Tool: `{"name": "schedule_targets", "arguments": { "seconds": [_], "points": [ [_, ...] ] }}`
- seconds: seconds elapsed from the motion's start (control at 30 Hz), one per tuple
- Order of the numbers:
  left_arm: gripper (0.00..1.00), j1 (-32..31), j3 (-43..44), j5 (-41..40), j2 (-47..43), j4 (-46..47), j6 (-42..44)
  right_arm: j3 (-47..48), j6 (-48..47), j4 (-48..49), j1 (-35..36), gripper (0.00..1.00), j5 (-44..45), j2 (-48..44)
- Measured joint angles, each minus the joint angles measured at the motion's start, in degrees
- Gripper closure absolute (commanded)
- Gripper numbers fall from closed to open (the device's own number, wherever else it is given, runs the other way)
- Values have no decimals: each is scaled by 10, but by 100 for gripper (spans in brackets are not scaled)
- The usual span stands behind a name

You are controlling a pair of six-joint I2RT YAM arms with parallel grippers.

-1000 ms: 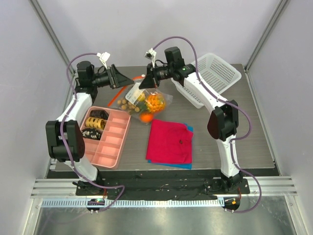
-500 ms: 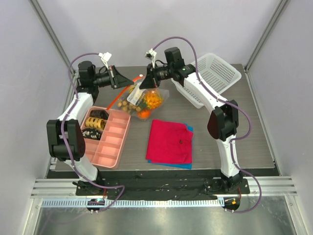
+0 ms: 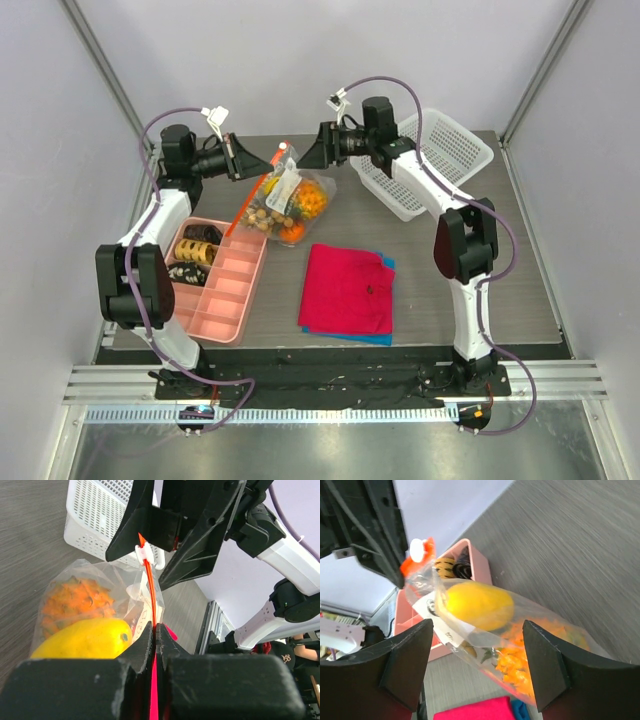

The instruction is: Open the zip-top bag and remove the fake food

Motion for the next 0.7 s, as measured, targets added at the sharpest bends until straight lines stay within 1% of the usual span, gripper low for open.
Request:
{"name": "schedule_targets", "arguments": {
  "seconds": [0.07, 0.1, 0.17, 0.27, 0.3, 0.37, 0.43, 0.47, 0.5, 0.53, 0.57, 0.63, 0.67, 0.7],
  "points": [
    [100, 0, 0, 0, -1, 2, -2, -7, 12, 34, -6, 23, -24, 0],
    [100, 0, 0, 1, -1, 4, -5, -7, 16, 51, -6, 26, -38, 1],
    [100, 0, 0, 1, -2, 7, -9, -1, 21, 75, -3, 28, -58, 3],
    [100, 0, 0, 3, -2, 10, -12, 14, 56, 137, 3, 42, -88, 12],
    [100, 0, 0, 4, -2, 10, -12, 15, 73, 161, 3, 54, -97, 15],
    [100, 0, 0, 5, -2, 10, -12, 15, 106, 214, 5, 61, -112, 23],
    [100, 0, 0, 5, -2, 10, -12, 16, 139, 257, 6, 72, -121, 33],
    [100, 0, 0, 7, -2, 10, -12, 16, 154, 277, 6, 80, -124, 40],
    [100, 0, 0, 7, -2, 10, -13, 16, 167, 292, 6, 92, -127, 46],
    [100, 0, 0, 7, -2, 9, -13, 16, 178, 304, 6, 98, -129, 52],
    [94, 0, 0, 8, -2, 9, -14, 16, 185, 311, 6, 99, -130, 56],
    [75, 0, 0, 7, -3, 10, -14, 16, 202, 321, 5, 99, -131, 62],
    [58, 0, 0, 6, -5, 10, -15, 15, 206, 325, 4, 99, -131, 63],
    [47, 0, 0, 4, -7, 10, -18, 15, 210, 328, 5, 99, -130, 63]
  ]
}}
